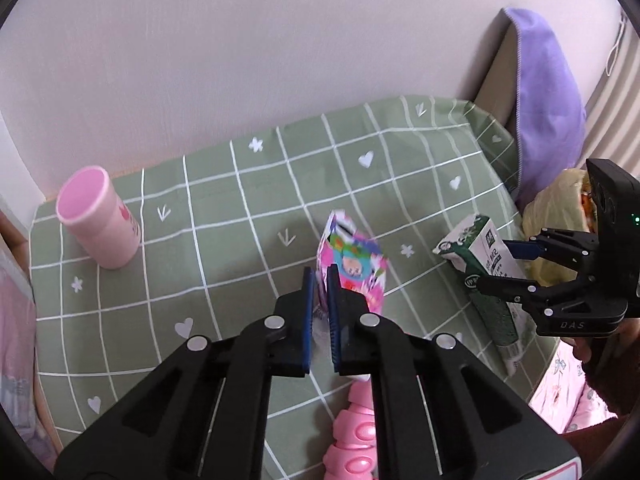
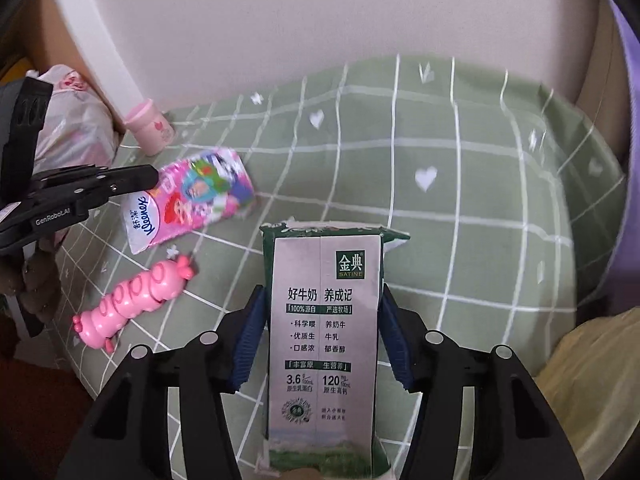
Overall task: Collect trash
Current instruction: 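Grasp the pink tissue pack with the left tool while the right tool holds the carton, then carry the tissue pack and milk carton into the yellow trash bag and release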
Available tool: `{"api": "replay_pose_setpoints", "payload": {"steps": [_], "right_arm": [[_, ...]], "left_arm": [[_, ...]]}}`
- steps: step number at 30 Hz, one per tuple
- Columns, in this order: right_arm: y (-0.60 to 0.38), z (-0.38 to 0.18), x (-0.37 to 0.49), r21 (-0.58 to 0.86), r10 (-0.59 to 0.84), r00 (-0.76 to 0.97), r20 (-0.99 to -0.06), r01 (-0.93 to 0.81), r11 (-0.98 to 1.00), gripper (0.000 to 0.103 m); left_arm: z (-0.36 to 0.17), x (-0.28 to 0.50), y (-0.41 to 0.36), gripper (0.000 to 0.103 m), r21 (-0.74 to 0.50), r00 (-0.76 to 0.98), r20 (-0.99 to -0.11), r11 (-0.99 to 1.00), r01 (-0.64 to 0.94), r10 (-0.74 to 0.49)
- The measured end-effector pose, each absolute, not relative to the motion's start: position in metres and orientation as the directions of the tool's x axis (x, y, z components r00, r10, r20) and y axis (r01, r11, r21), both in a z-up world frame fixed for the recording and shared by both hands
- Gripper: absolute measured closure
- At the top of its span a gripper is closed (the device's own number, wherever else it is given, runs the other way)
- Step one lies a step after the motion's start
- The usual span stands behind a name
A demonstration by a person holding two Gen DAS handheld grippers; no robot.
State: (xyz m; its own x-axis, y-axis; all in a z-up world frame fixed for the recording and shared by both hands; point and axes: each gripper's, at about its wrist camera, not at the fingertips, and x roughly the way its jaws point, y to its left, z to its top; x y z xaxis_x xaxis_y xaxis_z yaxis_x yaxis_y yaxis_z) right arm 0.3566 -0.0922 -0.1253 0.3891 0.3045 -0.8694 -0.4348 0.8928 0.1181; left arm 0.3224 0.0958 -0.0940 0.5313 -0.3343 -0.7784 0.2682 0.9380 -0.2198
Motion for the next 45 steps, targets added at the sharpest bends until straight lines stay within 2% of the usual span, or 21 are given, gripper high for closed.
{"api": "replay_pose_setpoints", "payload": {"steps": [17,24,29,34,39,42,45], "right_arm": [[-0.153,-0.028,0.301,0.1,0.312,0.647,-0.696,-0.342,0.934,0.053],[-0.203,0.049,0.266,0.022,0.208,0.817,-0.538,-0.233,0.972,0.053],[-0.253,0.09,0.228,-0.056,0.058,0.892,-0.449,-0.092,0.994,0.053],[-0.306,0.107,0.191,-0.077,-0.091,0.908,-0.409,0.065,0.995,0.053],[-0.344,0.108,0.161,-0.049,-0.169,0.904,-0.393,0.163,0.985,0.053],[-0.356,0.102,0.153,-0.029,-0.182,0.902,-0.391,0.185,0.982,0.053],[-0.365,0.099,0.152,0.005,-0.174,0.904,-0.39,0.191,0.982,0.053]], "left_arm": [[-0.043,0.316,0.087,0.098,-0.247,0.609,-0.686,0.914,0.321,-0.399],[0.036,0.317,0.045,0.098,-0.25,0.667,-0.529,0.847,0.469,-0.525],[0.082,0.315,-0.023,0.098,-0.271,0.582,-0.433,0.716,0.644,-0.688],[0.09,0.303,-0.101,0.098,-0.252,0.452,-0.433,0.587,0.77,-0.78],[0.074,0.292,-0.169,0.098,-0.28,0.31,-0.468,0.471,0.836,-0.828],[0.052,0.29,-0.208,0.098,-0.306,0.246,-0.507,0.439,0.845,-0.826],[0.017,0.288,-0.243,0.098,-0.258,0.24,-0.597,0.466,0.846,-0.766]]}}
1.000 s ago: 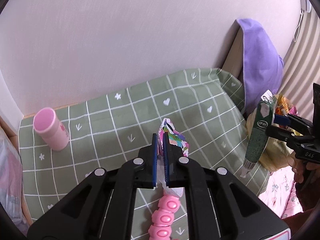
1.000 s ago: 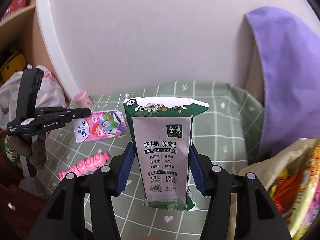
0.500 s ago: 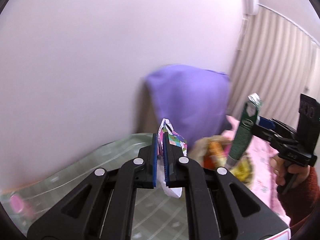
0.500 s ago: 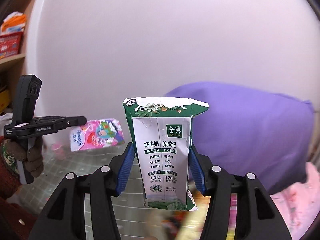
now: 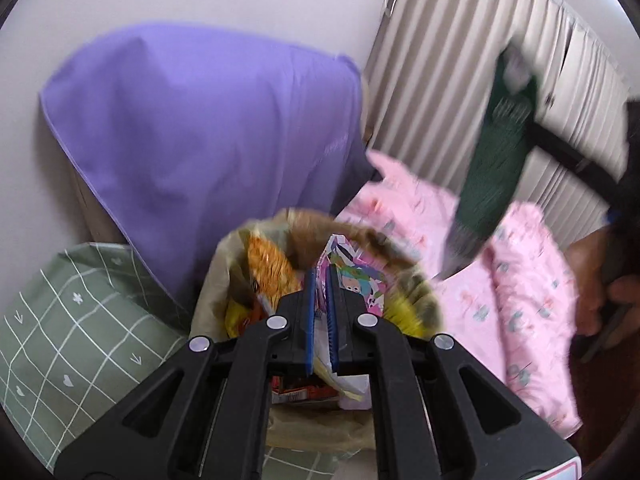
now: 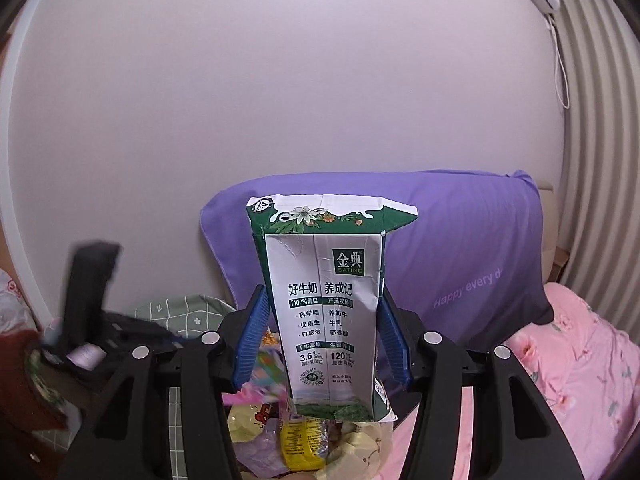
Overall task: Collect trash
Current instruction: 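Carry the tissue pack and milk carton into the yellow trash bag and release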
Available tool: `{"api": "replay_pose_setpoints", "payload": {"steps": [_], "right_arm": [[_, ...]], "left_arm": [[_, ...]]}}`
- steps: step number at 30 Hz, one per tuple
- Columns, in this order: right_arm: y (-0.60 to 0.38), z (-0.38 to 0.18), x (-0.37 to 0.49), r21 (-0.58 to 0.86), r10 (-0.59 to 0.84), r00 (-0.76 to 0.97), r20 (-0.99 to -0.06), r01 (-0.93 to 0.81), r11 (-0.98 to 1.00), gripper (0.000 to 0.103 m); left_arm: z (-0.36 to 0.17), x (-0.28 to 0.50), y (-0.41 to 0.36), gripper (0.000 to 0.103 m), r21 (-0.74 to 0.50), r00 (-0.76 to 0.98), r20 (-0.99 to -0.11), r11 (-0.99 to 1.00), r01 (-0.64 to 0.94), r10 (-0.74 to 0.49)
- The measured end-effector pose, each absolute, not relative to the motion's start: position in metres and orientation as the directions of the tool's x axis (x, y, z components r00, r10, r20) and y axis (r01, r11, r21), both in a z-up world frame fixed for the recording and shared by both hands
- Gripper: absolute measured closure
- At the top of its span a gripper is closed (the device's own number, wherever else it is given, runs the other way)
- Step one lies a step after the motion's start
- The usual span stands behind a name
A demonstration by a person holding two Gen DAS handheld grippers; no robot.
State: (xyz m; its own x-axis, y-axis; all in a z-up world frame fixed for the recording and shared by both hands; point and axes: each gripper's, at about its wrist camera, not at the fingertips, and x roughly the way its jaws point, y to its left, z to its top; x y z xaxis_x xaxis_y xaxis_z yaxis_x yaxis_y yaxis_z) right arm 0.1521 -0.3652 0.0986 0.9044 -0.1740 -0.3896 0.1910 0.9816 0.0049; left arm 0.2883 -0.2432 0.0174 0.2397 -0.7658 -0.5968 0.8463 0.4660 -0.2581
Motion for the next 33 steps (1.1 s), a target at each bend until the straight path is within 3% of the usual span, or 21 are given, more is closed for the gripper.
{"api": "replay_pose_setpoints", "payload": {"steps": [3,6,16,33], "right_arm": [[-0.367,0.091,0.154,0.052,-0.145,0.914,-0.379,0.177,0.983,0.053],[-0.366,0.072,0.171,0.098,-0.101,0.914,-0.392,0.15,0.984,0.053],[-0.356,-0.028,0.215,0.163,-0.002,0.809,-0.588,0.121,0.979,0.054],[-0.376,-0.049,0.267,0.128,0.004,0.71,-0.705,0.121,0.984,0.054]], "left_arm": [[-0.015,0.292,-0.261,0.098,-0.206,0.257,-0.678,0.513,0.833,-0.689],[-0.03,0.299,-0.257,0.098,-0.209,0.256,-0.704,0.538,0.817,-0.662],[-0.026,0.305,-0.243,0.098,-0.238,0.257,-0.688,0.546,0.803,-0.678],[-0.035,0.313,-0.237,0.098,-0.301,0.235,-0.695,0.572,0.763,-0.679]]}}
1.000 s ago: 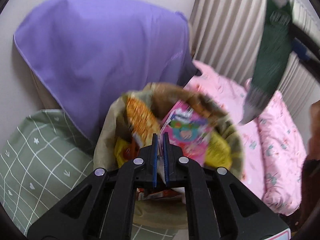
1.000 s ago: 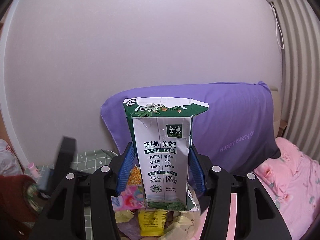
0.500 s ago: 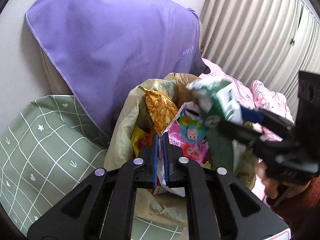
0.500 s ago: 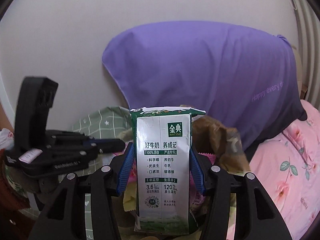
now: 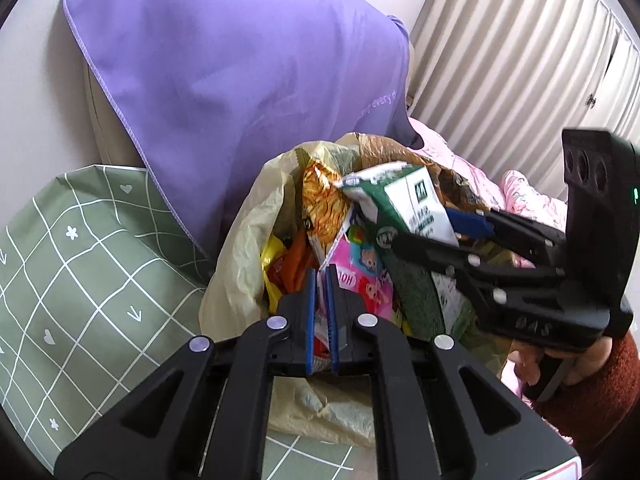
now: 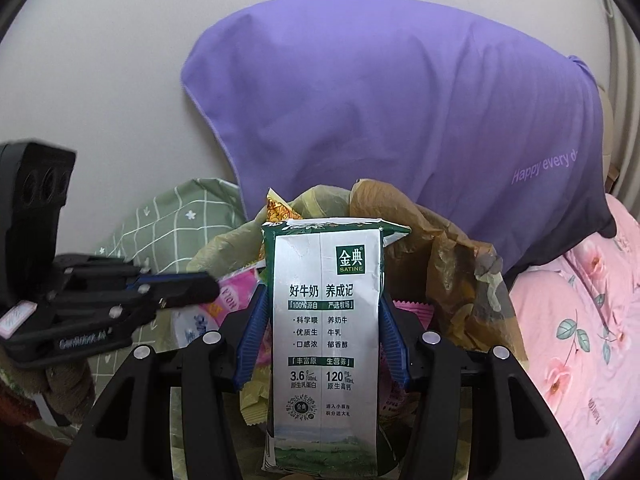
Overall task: Collect trash
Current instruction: 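Carry the tissue pack and milk carton into the yellow trash bag and release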
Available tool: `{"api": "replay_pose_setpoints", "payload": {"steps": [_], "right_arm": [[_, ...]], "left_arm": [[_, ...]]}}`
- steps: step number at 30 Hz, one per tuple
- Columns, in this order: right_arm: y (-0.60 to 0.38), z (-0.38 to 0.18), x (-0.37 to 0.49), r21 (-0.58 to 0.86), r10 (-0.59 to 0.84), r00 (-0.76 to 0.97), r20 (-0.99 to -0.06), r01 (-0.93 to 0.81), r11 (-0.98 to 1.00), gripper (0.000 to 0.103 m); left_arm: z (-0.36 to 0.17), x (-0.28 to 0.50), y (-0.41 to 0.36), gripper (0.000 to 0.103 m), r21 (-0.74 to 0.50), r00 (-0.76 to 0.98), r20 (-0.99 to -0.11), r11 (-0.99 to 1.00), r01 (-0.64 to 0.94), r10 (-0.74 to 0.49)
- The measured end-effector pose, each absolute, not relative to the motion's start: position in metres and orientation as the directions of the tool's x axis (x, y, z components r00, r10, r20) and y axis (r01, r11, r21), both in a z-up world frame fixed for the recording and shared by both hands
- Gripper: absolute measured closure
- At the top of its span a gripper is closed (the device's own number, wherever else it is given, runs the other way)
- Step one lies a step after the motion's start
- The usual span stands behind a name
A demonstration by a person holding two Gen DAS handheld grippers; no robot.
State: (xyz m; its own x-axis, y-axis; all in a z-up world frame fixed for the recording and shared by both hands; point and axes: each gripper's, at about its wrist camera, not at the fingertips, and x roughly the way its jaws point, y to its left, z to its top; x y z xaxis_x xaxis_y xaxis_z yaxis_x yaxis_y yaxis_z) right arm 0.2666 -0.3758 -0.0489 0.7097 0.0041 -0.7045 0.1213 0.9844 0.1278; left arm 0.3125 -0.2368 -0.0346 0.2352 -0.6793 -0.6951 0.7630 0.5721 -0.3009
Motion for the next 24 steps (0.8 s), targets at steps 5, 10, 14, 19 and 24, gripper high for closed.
{"api": "replay_pose_setpoints", "payload": {"steps": [5,10,14,19,24], "right_arm": [[-0.377,-0.049,0.284,0.153,0.072,0.675,-0.734,0.062,0.986,0.054],[-0.366,-0.051,0.286,0.141,0.104,0.653,-0.75,0.004,0.99,0.054],[-0.361,-0.05,0.284,0.15,0.111,0.654,-0.748,0.003,0.989,0.053],[-0.357,-0.044,0.272,0.167,0.116,0.66,-0.742,0.013,0.986,0.05],[-0.353,-0.034,0.253,0.193,0.123,0.678,-0.725,0.028,0.981,0.045]], "left_arm": [[-0.039,0.319,-0.237,0.098,-0.316,0.253,-0.704,0.611,0.726,-0.664],[-0.042,0.324,-0.225,0.098,-0.339,0.264,-0.702,0.637,0.692,-0.661],[-0.047,0.324,-0.218,0.098,-0.362,0.257,-0.7,0.641,0.676,-0.666],[-0.044,0.326,-0.206,0.086,-0.431,0.241,-0.666,0.627,0.649,-0.706],[-0.03,0.321,-0.179,0.068,-0.433,0.296,-0.644,0.655,0.619,-0.706]]}}
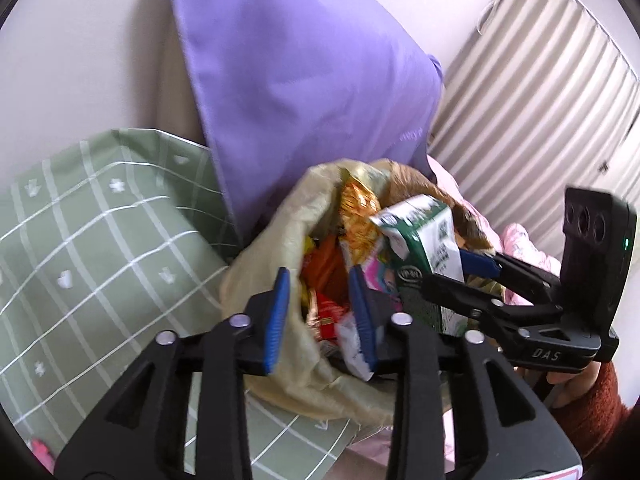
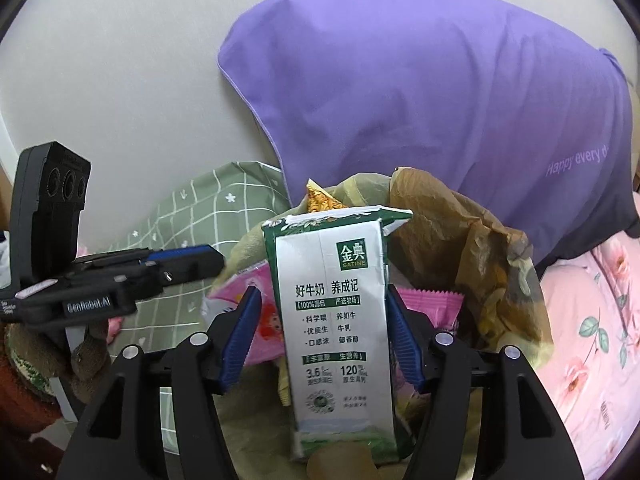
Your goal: Collect trash
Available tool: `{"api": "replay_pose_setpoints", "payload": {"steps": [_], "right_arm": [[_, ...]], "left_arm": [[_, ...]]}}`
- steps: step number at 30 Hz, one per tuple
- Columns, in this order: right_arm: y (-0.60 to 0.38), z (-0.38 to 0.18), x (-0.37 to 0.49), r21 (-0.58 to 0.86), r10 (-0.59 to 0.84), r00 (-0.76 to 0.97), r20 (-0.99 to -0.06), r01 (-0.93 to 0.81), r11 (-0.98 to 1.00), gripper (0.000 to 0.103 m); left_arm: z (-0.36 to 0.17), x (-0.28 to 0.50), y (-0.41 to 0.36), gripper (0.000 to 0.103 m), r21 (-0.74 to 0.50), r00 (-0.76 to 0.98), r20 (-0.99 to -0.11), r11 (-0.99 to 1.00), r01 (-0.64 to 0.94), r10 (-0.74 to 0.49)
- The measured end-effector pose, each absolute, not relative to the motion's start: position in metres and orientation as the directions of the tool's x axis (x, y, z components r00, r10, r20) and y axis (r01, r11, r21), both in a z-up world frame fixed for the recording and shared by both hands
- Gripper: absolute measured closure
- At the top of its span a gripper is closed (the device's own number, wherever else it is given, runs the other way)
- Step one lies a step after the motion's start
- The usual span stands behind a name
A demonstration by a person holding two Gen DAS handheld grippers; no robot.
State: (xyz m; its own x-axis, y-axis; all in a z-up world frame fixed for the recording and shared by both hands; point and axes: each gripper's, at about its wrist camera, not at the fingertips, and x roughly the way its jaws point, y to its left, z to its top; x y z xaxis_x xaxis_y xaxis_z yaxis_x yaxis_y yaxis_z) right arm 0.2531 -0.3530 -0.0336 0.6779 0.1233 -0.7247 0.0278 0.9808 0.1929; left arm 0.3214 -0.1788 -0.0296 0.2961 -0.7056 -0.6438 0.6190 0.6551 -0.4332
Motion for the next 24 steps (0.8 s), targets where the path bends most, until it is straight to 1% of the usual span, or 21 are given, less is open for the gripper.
{"api": "replay_pose_setpoints", "payload": {"steps": [1,3,6,9,11,15,19,24], "right_arm": [[-0.351,-0.03,0.248,0.182,0.11,0.686,-0.719,0.033,0.983,0.045],[-0.348,-0.022,0.237,0.154,0.076,0.707,-0.703,0.047,0.987,0.045],[-0.345,-0.007,0.219,0.13,0.006,0.758,-0.652,0.104,0.986,0.044],[-0.337,0.006,0.197,0.158,0.003,0.795,-0.607,0.117,0.98,0.044],[-0.326,0.01,0.188,0.168,0.019,0.798,-0.603,0.103,0.98,0.044],[-0.295,0.014,0.164,0.149,0.067,0.79,-0.61,0.031,0.988,0.044],[-0.258,0.017,0.133,0.134,0.118,0.793,-0.598,-0.046,0.99,0.044],[-0.216,0.017,0.088,0.111,0.172,0.789,-0.59,-0.131,0.985,0.044]], "left_arm": [[-0.026,0.318,-0.169,0.063,-0.433,0.318,-0.639,0.669,0.604,-0.701],[-0.018,0.312,-0.151,0.058,-0.424,0.365,-0.629,0.696,0.579,-0.687],[-0.006,0.292,-0.117,0.048,-0.384,0.452,-0.618,0.748,0.541,-0.644],[0.004,0.262,-0.084,0.04,-0.344,0.534,-0.599,0.795,0.5,-0.596],[0.008,0.24,-0.065,0.035,-0.329,0.571,-0.593,0.818,0.472,-0.568],[0.013,0.193,-0.035,0.018,-0.272,0.635,-0.592,0.865,0.421,-0.495],[0.019,0.144,-0.013,0.015,-0.211,0.703,-0.583,0.911,0.353,-0.407],[0.022,0.091,0.012,0.014,-0.186,0.764,-0.573,0.955,0.233,-0.298]]}}
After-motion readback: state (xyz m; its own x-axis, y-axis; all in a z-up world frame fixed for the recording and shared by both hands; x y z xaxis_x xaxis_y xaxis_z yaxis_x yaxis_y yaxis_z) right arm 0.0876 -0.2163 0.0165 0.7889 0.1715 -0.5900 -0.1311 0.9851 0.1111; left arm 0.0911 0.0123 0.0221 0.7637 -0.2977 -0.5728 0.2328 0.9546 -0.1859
